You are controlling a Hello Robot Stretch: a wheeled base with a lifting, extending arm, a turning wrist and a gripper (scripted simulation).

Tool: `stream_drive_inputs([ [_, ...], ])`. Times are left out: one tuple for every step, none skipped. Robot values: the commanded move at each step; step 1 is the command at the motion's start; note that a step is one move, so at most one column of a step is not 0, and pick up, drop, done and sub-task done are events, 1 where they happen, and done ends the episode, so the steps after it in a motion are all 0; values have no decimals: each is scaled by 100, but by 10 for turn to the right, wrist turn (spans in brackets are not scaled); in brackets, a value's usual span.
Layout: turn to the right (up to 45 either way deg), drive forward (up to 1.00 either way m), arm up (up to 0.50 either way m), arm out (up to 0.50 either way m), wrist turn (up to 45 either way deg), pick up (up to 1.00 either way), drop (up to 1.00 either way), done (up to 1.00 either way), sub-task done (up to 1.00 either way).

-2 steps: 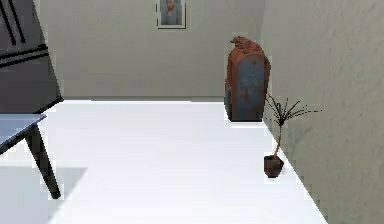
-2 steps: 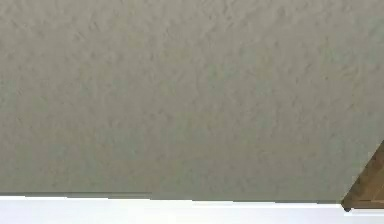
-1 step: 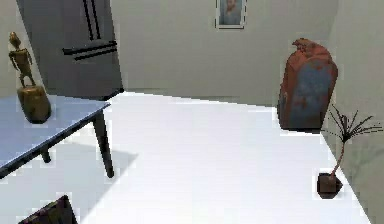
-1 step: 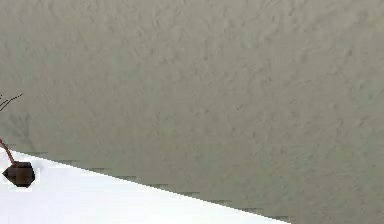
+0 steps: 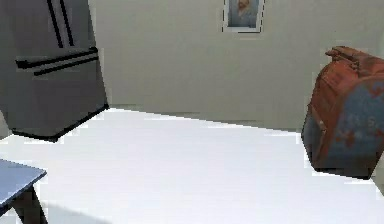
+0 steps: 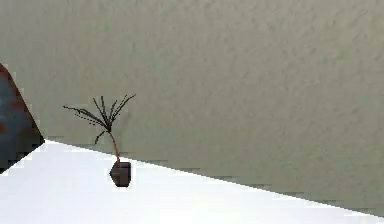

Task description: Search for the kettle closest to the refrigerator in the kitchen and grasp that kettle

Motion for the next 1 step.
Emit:
stream_drive_inputs([
  [-120, 0, 0, 0, 0, 0, 0, 0, 0],
])
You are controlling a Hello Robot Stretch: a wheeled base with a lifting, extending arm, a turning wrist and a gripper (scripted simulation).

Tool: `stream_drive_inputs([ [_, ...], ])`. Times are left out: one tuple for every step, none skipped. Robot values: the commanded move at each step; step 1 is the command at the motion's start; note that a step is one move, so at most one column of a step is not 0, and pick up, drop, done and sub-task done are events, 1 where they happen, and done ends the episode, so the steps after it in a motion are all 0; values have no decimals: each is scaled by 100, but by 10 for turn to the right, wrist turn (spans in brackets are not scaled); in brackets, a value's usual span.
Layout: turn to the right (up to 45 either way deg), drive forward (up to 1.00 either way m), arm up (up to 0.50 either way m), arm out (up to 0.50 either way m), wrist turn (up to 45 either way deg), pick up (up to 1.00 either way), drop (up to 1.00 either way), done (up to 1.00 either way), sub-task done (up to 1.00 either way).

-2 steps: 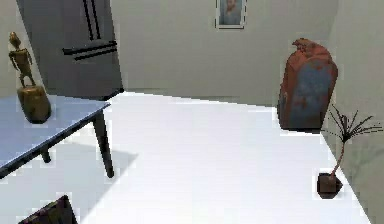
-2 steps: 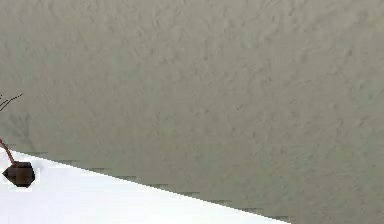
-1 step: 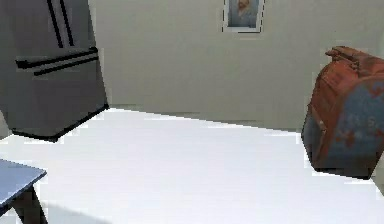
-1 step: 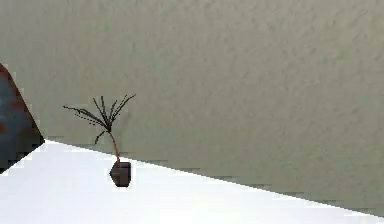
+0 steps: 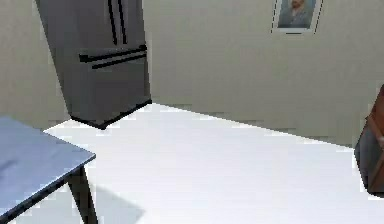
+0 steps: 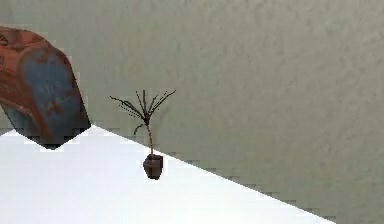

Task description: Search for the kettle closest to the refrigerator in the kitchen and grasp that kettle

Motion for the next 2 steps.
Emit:
stream_drive_inputs([
  [0, 100, 0, 0, 0, 0, 0, 0, 0],
  [-60, 0, 0, 0, 0, 0, 0, 0, 0],
])
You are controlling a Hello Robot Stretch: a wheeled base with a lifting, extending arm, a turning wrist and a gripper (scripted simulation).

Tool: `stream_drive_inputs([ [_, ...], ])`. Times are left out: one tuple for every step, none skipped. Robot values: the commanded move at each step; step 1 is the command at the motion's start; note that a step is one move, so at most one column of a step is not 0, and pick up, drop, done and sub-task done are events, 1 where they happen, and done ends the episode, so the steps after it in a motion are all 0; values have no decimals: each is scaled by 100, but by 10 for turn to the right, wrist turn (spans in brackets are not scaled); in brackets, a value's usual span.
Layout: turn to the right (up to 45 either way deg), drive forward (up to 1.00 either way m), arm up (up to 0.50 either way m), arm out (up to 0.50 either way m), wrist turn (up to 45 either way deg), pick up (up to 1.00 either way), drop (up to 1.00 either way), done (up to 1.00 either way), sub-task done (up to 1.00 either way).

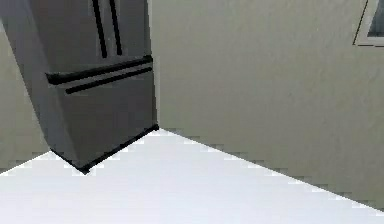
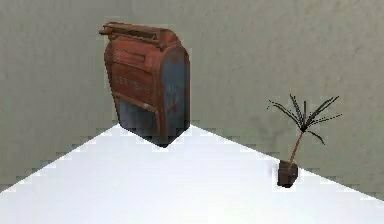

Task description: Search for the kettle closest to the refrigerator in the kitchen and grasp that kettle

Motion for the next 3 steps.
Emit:
stream_drive_inputs([
  [0, 35, 0, 0, 0, 0, 0, 0, 0],
  [-450, 0, 0, 0, 0, 0, 0, 0, 0],
  [-90, 0, 0, 0, 0, 0, 0, 0, 0],
])
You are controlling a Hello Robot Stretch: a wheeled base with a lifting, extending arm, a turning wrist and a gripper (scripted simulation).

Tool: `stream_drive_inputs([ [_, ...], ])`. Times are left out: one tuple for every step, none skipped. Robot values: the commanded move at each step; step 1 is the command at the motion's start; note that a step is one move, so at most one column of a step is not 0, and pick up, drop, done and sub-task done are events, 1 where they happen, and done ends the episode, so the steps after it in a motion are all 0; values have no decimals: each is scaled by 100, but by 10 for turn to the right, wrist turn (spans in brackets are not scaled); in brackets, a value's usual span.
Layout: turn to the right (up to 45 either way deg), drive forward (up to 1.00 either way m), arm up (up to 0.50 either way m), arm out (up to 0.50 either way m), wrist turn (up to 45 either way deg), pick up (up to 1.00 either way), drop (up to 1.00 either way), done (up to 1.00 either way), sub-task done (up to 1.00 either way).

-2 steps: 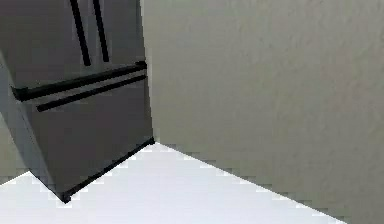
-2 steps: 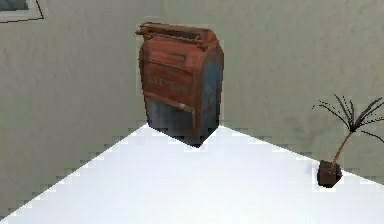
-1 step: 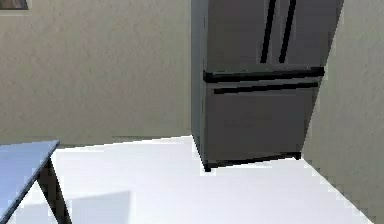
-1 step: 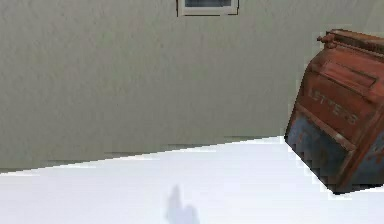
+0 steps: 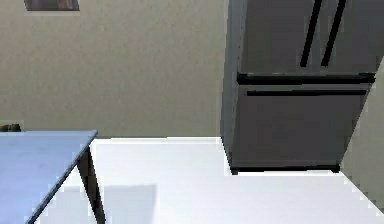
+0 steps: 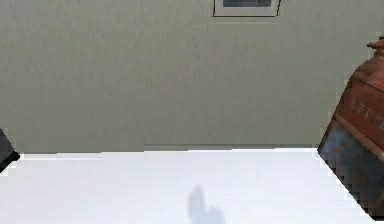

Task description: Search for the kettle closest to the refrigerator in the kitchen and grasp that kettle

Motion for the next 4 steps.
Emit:
stream_drive_inputs([
  [0, 100, 0, 0, 0, 0, 0, 0, 0],
  [-60, 0, 0, 0, 0, 0, 0, 0, 0],
  [0, 15, 0, 0, 0, 0, 0, 0, 0],
  [-450, 0, 0, 0, 0, 0, 0, 0, 0],
])
